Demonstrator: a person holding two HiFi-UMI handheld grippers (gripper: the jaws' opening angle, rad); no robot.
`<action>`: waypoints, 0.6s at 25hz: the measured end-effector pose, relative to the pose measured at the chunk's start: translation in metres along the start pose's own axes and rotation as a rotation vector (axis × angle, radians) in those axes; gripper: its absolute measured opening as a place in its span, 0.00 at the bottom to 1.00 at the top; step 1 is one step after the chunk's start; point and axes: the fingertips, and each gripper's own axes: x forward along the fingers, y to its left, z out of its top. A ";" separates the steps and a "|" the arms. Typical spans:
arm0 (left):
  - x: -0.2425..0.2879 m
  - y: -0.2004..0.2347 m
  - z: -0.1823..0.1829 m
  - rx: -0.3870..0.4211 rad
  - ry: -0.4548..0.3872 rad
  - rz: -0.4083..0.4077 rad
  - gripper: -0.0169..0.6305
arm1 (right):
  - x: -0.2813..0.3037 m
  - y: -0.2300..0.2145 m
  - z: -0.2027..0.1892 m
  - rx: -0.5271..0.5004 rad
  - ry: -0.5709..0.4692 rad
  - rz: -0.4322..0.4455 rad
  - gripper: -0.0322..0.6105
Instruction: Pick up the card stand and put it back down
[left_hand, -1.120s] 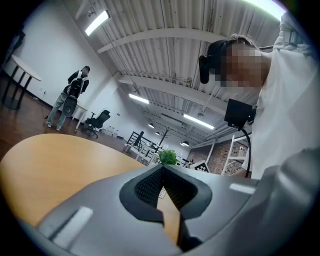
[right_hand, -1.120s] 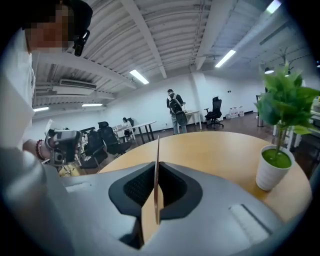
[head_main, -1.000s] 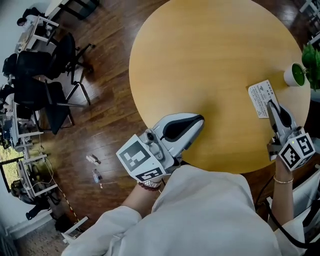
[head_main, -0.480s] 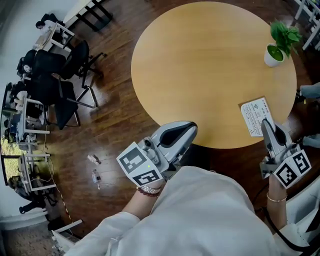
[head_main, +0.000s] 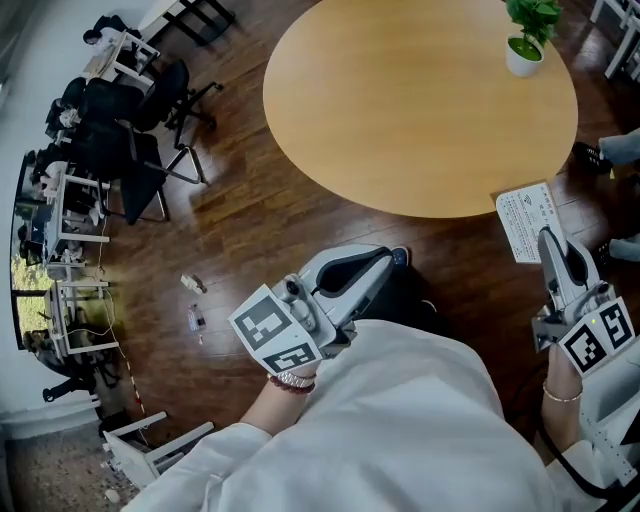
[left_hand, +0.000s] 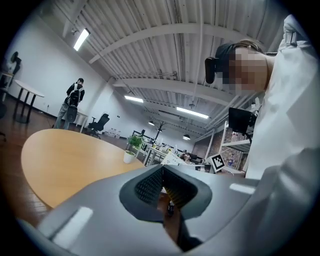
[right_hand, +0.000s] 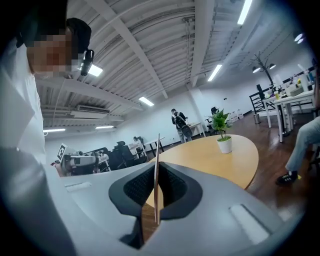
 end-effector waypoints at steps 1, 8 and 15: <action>-0.004 -0.005 -0.001 0.003 0.002 0.001 0.03 | -0.007 0.004 -0.002 0.003 -0.009 -0.005 0.08; -0.027 -0.083 -0.009 0.072 0.037 -0.078 0.03 | -0.096 0.054 -0.010 0.000 -0.066 -0.036 0.08; -0.034 -0.100 -0.004 0.100 0.044 -0.157 0.03 | -0.112 0.089 -0.007 -0.016 -0.074 -0.069 0.08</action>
